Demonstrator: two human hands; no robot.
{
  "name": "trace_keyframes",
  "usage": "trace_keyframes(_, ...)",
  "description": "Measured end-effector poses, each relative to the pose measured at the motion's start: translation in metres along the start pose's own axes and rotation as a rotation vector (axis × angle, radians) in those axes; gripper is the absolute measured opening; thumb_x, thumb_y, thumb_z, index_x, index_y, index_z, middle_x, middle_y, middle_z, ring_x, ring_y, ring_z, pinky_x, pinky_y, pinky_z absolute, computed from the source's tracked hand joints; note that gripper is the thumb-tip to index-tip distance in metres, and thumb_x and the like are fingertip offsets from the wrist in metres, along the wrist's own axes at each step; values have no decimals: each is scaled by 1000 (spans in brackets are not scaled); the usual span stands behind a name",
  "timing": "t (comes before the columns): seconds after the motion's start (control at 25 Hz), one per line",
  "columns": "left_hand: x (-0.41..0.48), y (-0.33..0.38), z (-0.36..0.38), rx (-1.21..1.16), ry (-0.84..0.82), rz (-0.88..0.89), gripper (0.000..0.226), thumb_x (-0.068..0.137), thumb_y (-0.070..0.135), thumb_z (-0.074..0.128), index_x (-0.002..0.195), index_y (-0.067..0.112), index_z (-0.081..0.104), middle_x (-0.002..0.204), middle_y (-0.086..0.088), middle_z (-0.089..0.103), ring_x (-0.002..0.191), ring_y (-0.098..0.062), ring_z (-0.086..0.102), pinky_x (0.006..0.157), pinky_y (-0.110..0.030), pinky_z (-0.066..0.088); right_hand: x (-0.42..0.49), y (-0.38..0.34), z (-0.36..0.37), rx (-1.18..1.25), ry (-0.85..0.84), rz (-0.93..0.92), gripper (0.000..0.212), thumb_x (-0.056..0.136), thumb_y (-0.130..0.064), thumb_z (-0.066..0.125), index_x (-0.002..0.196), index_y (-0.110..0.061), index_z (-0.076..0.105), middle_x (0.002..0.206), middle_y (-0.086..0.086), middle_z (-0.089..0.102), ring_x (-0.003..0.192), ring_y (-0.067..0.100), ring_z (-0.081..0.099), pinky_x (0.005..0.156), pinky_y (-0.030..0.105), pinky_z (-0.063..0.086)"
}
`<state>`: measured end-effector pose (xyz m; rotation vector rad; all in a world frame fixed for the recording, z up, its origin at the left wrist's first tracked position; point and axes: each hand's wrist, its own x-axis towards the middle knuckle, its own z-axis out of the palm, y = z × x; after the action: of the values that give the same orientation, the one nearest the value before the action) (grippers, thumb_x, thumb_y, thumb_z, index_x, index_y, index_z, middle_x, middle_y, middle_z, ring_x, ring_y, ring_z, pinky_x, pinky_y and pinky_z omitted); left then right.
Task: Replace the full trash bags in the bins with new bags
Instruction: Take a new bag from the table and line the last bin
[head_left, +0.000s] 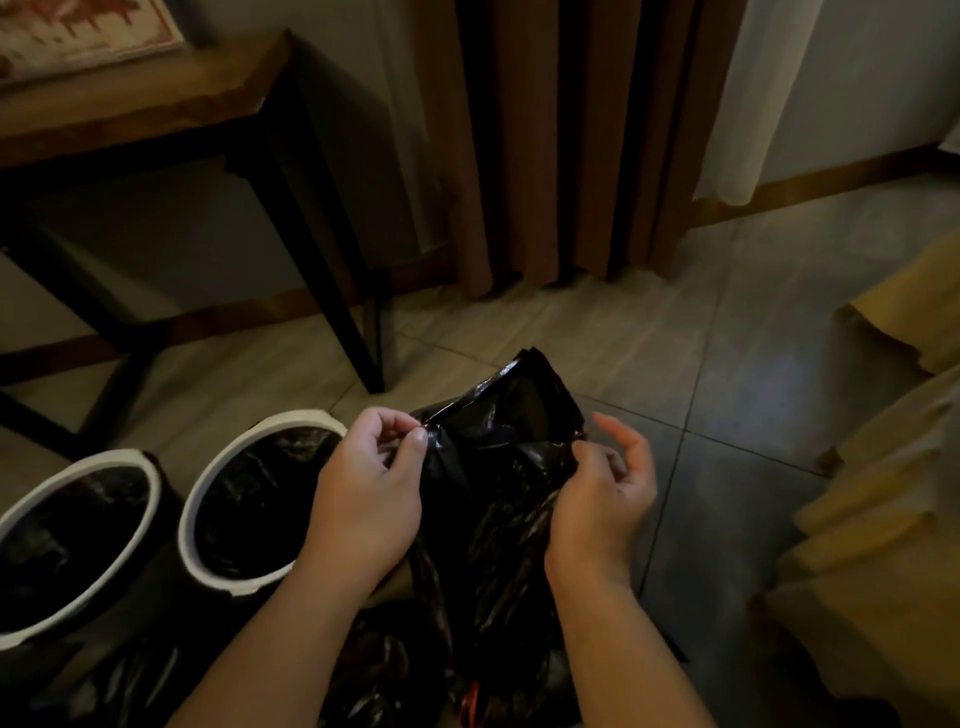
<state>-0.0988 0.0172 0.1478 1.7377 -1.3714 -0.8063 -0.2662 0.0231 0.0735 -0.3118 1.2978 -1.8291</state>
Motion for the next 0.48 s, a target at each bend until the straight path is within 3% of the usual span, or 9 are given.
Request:
trace_keyframes(0.12, 5, -3, -23, 39, -6, 21, 10, 100, 39, 63, 95, 48, 64, 84, 18, 75, 74, -2, 72, 53, -18, 52, -1, 4, 18, -111, -71, -28, 13, 86, -22, 71, 89, -33, 78, 76, -9, 73, 64, 3, 66, 58, 17, 53)
trace_keyframes(0.2, 8, -5, -35, 89, 25, 68, 10, 99, 38, 64, 96, 47, 64, 87, 21, 73, 77, 0, 69, 57, -17, 49, -5, 3, 23, -228, -154, -69, 6, 87, -30, 77, 90, -35, 76, 83, -8, 76, 73, 6, 72, 63, 18, 57)
trace_keyframes(0.32, 12, -9, -48, 90, 32, 121, 13, 100, 33, 64, 95, 45, 63, 91, 23, 71, 82, 1, 67, 65, -24, 47, -12, 1, 9, -419, -301, -62, 17, 89, -31, 78, 96, -44, 69, 85, -3, 76, 67, 15, 74, 56, 27, 60)
trace_keyframes(0.44, 18, -13, -58, 160, -44, 166, 21, 105, 23, 58, 95, 43, 60, 85, 14, 71, 69, -10, 65, 52, -27, 44, -15, -1, -8, -673, -479, 46, 28, 93, -23, 74, 95, -49, 63, 82, 0, 77, 65, 23, 75, 56, 50, 63)
trace_keyframes(0.48, 19, -14, -60, 176, -73, 194, 28, 105, 16, 56, 93, 41, 63, 84, 12, 70, 68, -13, 65, 51, -27, 45, -17, -1, -14, -810, -564, 59, 30, 93, -23, 74, 93, -50, 62, 82, -2, 76, 66, 19, 75, 61, 49, 64)
